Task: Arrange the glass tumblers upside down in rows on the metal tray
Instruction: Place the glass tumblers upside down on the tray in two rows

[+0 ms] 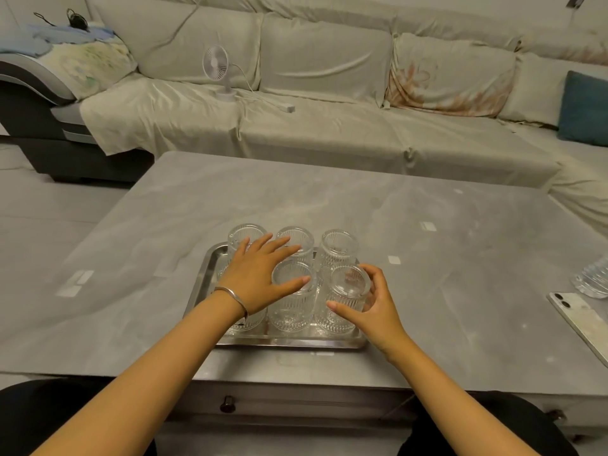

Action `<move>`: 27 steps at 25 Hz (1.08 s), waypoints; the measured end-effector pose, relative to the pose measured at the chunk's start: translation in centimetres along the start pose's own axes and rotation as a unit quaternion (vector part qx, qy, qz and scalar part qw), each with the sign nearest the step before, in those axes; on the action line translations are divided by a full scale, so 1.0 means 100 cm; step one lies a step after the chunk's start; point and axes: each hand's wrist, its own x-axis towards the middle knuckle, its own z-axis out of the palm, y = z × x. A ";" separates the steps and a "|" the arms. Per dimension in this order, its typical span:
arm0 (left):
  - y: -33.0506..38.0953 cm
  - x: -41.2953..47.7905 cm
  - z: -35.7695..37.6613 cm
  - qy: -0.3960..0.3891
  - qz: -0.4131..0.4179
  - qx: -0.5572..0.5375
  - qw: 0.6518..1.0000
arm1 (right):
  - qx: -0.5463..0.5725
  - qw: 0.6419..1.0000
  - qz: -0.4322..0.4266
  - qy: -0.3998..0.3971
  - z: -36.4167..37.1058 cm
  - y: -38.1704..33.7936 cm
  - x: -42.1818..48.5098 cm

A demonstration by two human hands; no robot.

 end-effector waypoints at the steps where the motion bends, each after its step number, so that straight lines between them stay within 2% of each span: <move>1: 0.000 0.000 0.000 0.000 0.001 -0.001 1.000 | -0.005 1.000 -0.003 -0.001 0.000 0.001 0.001; 8: 0.003 0.001 -0.004 0.012 -0.006 -0.024 1.000 | -0.034 0.999 -0.012 -0.012 -0.001 0.007 0.003; 12: -0.003 -0.008 -0.013 0.108 0.021 -0.068 0.992 | -0.050 0.998 -0.015 -0.037 -0.005 0.006 0.001; 15: -0.019 -0.018 -0.015 0.158 0.000 -0.131 0.979 | -0.087 0.995 -0.011 -0.054 -0.009 0.004 0.002; 18: -0.036 -0.030 -0.011 0.109 -0.052 -0.251 0.960 | -0.100 0.989 0.025 -0.106 -0.014 0.005 0.011; 21: -0.050 -0.037 -0.006 0.073 -0.093 -0.314 0.942 | -0.093 0.982 0.065 -0.149 -0.016 0.004 0.023; 27: -0.065 -0.042 0.007 -0.014 -0.115 -0.291 0.950 | -0.102 0.968 0.090 -0.211 -0.025 0.005 0.034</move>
